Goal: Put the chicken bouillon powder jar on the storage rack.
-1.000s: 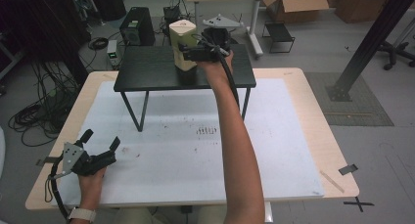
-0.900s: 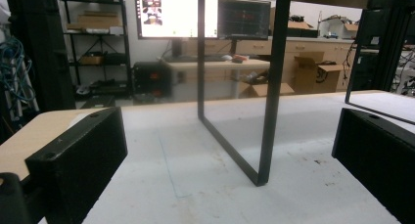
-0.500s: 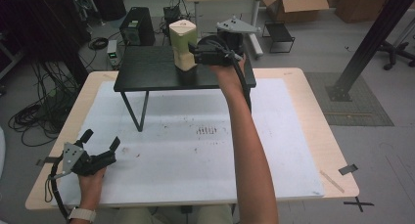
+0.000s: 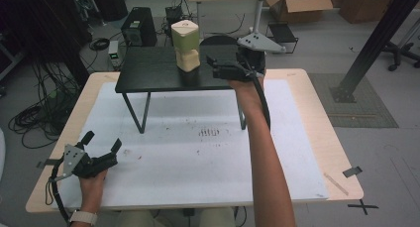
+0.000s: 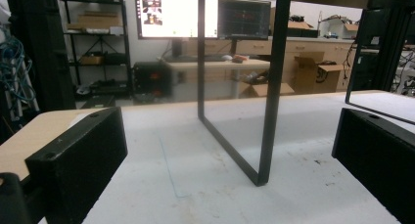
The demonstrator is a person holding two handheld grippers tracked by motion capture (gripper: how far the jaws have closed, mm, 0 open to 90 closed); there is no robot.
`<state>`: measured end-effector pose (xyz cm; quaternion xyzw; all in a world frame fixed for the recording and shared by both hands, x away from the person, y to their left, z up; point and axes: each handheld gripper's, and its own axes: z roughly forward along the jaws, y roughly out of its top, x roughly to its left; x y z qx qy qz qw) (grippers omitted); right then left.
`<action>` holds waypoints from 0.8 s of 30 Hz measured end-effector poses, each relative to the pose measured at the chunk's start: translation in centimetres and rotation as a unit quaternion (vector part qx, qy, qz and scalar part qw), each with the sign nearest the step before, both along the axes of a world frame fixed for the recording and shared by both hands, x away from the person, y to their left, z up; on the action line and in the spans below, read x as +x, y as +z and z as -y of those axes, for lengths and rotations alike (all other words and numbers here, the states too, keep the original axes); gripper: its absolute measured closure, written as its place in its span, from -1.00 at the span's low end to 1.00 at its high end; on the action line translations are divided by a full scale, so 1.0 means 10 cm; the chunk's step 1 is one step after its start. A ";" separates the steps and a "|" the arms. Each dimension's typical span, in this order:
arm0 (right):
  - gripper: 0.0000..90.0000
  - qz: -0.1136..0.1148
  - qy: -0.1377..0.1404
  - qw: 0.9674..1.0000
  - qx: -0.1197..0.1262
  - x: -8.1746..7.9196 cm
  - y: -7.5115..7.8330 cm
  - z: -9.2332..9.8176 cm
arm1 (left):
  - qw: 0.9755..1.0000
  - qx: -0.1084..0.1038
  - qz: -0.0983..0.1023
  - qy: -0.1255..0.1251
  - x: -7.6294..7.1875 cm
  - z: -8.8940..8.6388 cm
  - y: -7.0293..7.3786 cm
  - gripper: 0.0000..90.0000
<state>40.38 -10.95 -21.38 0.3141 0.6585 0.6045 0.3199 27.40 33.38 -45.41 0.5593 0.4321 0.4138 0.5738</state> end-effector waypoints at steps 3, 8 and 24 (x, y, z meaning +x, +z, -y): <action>-1.00 0.004 -0.003 1.000 0.003 -0.06 -0.02 0.05 | 1.000 0.001 0.000 0.000 0.00 0.00 0.00 -0.99; -1.00 0.008 -0.005 1.000 0.012 -0.17 -0.06 0.13 | 1.000 0.003 -0.001 0.000 0.00 0.00 0.00 -0.99; -1.00 0.031 -0.018 0.999 0.029 -0.58 -0.31 0.36 | 1.000 0.005 -0.002 0.000 0.00 0.01 0.00 -0.99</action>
